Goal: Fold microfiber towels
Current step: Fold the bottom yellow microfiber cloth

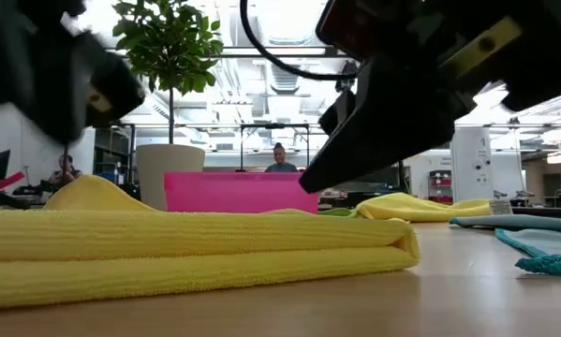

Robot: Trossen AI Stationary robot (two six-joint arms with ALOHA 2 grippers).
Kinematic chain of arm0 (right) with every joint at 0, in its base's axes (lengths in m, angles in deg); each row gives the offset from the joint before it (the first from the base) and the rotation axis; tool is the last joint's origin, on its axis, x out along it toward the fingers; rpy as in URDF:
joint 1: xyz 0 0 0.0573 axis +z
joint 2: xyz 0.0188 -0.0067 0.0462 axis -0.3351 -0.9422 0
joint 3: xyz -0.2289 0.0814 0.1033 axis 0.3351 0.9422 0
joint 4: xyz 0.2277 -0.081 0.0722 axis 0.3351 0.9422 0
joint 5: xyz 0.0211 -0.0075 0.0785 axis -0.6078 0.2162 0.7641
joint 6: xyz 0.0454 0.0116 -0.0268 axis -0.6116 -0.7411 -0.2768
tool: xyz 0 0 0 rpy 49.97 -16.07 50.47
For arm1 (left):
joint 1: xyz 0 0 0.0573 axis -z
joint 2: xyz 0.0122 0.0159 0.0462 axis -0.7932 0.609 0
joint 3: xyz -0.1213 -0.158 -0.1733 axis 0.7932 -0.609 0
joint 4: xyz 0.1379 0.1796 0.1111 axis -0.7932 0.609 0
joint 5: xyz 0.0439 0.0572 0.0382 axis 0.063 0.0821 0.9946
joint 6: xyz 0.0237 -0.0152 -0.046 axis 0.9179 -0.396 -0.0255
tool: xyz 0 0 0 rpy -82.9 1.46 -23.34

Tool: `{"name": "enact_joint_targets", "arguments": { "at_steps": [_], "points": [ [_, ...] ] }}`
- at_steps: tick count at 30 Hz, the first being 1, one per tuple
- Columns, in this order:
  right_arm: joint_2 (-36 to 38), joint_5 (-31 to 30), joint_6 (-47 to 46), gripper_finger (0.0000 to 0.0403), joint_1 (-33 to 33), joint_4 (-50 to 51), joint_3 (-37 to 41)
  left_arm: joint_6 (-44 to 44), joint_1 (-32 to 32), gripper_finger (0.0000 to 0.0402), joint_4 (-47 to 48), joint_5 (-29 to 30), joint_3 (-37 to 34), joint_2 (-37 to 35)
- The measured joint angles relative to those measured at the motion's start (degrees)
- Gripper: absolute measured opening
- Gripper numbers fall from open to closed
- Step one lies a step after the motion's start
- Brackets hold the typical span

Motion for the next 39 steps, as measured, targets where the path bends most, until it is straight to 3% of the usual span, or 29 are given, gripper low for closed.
{"name": "enact_joint_targets", "arguments": {
  "at_steps": [3,7,14,27,30,36,39],
  "points": [
    [-0.31,1.53,-0.78,0.0009,1.03,-0.60,0.00,0.03,0.57,0.0100,-5.21,0.01,-0.40,1.54],
    [-0.94,2.11,-2.66,0.0009,2.57,-0.12,0.17,-0.13,2.01,0.0100,-5.37,-0.07,-0.51,4.80],
    [-0.20,-0.24,-6.51,0.0009,2.56,10.08,0.51,-3.18,2.55,0.0100,-3.66,-0.55,-0.53,8.14],
    [3.94,-0.76,-2.67,0.0009,1.62,16.16,-1.74,-3.98,2.29,0.0100,1.34,-3.00,-0.09,0.26],
    [4.69,-2.02,0.29,0.0009,0.29,15.70,-2.29,-2.42,2.10,0.0100,7.37,0.74,-0.18,-1.97],
    [4.17,-8.76,3.48,0.0009,-3.84,13.12,-2.95,0.02,1.41,0.0100,15.65,18.62,-0.27,-3.04],
    [2.39,-11.70,3.64,0.0009,-5.72,9.89,-2.62,0.00,0.59,0.0100,16.50,21.04,-0.27,-2.33]
  ]
}}
